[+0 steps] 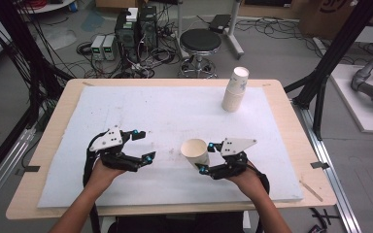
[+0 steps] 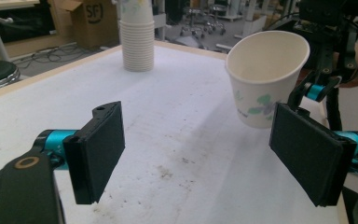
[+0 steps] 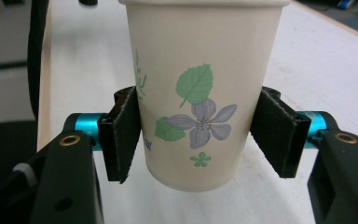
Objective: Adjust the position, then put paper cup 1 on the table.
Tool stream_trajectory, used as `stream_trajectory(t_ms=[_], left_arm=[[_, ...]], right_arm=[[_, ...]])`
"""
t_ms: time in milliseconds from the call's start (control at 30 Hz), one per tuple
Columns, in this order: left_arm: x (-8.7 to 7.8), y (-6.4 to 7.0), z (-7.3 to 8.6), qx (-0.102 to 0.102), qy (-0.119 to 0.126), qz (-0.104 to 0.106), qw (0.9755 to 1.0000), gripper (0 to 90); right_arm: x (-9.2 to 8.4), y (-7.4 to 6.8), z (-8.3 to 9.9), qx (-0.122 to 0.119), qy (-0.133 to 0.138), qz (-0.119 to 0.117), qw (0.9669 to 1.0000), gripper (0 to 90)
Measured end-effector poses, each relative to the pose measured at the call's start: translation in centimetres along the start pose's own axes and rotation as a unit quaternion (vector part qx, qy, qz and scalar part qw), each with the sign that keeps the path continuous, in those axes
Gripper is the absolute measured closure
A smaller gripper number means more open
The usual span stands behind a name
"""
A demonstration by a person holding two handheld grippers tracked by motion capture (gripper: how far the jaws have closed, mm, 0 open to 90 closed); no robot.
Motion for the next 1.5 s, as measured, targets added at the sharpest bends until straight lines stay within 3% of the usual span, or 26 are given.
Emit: stream_trajectory(t_ms=[67,267,533,733,967,1500], left_arm=[[-0.1,-0.3,0.4,-0.008,0.006,-0.005,0.9999,18.2],[-0.5,-1.2,1.8,-0.026,0.009,-0.024,0.9993,18.2],[-1.1,-1.8,3.1,-0.019,-0.001,-0.046,0.9987,19.6],[-2.0,-2.5,3.3,-0.029,0.012,-0.06,0.9977,19.5],[-2.6,-3.0,3.4,-0.038,0.018,-0.07,0.9967,19.5],[-2.2,-3.0,3.4,-0.038,0.016,-0.069,0.9968,19.5]], right_arm=[[-0.5,0.3,0.1,0.02,0.026,-0.004,0.9995,36.3],[-1.1,0.9,0.2,0.03,0.042,0.008,0.9986,36.3],[-1.4,1.6,0.5,0.042,0.056,0.031,0.9971,36.3],[-1.4,1.7,0.4,0.048,0.069,0.036,0.9959,36.1],[-2.0,2.3,-0.1,0.06,0.101,0.05,0.9918,36.1],[-3.0,3.3,0.2,0.078,0.118,0.074,0.9873,36.1]])
Point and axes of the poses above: each handheld gripper's, and its own axes: x roughly forward along the jaws, z roughly out of its underside, y roughly to its right, the point moved 10 cm from there along x, roughly forward along the jaws, and after that the axes turned 9 degrees about -y, right-handed, at the moved point
